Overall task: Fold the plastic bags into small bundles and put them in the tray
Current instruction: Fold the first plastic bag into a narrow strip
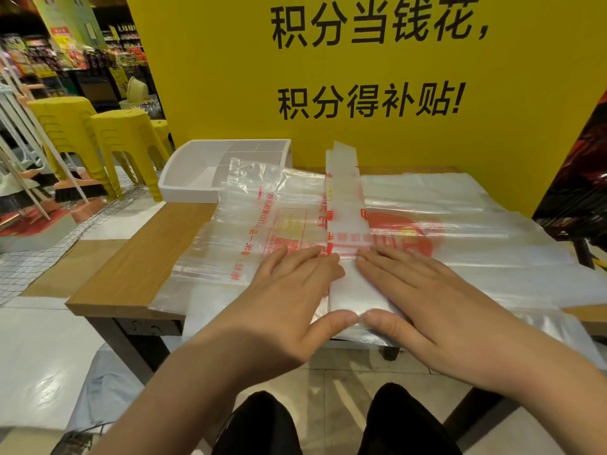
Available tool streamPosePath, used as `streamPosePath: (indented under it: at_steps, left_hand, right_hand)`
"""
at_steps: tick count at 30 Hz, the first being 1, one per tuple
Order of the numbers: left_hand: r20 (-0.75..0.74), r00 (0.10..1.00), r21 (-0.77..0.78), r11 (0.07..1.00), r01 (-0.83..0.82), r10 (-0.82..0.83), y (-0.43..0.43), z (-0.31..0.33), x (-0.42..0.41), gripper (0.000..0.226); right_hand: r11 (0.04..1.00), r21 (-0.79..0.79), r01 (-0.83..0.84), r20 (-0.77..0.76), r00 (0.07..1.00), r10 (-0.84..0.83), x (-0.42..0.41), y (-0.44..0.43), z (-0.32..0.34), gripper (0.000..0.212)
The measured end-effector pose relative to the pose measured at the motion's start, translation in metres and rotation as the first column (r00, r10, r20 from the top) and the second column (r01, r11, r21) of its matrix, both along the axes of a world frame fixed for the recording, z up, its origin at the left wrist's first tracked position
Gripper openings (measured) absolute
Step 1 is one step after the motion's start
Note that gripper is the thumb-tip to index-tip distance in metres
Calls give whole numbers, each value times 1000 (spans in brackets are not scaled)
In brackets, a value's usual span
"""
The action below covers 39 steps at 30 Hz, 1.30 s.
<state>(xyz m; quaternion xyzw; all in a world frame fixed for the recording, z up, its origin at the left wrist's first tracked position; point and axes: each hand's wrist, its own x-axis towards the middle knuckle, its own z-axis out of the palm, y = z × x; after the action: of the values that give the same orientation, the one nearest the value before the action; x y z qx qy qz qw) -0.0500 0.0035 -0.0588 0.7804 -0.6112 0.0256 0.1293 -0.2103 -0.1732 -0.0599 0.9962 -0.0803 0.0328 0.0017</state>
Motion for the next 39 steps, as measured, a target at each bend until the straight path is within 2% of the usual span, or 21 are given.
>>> streamPosePath:
  at_steps: [2, 6, 15, 20, 23, 27, 29, 33, 35, 39]
  left_hand:
    - [14, 1000, -2, 1000, 19, -18, 0, -1, 4, 68]
    - [47, 998, -41, 998, 43, -41, -2, -10, 10, 66]
    - [32, 999, -105, 994, 24, -21, -1, -18, 6, 57]
    - [-15, 999, -48, 998, 37, -38, 6, -4, 0, 69]
    - [-118, 991, -25, 998, 60, -62, 8, 2, 4, 68]
    - [-213, 975, -74, 996, 52, -67, 5, 7, 10, 47]
    - [-217, 974, -95, 995, 39, -59, 2, 7, 12, 38]
    - [-248, 968, -113, 993, 17, -44, -5, 14, 12, 29]
    - [-286, 957, -127, 992, -1, -36, -7, 18, 13, 25]
    - [-348, 936, -170, 985, -16, -45, -12, 20, 13, 18]
  right_hand:
    - [999, -21, -28, -17, 999, 28, 1, -4, -1, 81]
    - [995, -51, -91, 45, 995, 93, -2, -17, -6, 79]
    - [991, -77, -110, 91, 989, 117, -4, -17, -12, 71]
    - [991, 35, -132, 87, 988, 128, -7, -16, -6, 82]
    - [984, 96, -150, 139, 981, 136, -10, -14, -1, 90]
    - [970, 187, -158, 308, 947, 95, -8, -12, 1, 63]
    - [968, 193, -162, 348, 934, 87, -5, -15, 1, 50]
    - [929, 320, -186, 377, 924, 56, 0, -14, 7, 26]
    - [914, 372, -162, 379, 926, 10, 2, -13, 9, 25]
    - [909, 403, -103, 387, 920, -67, 8, -12, 10, 34]
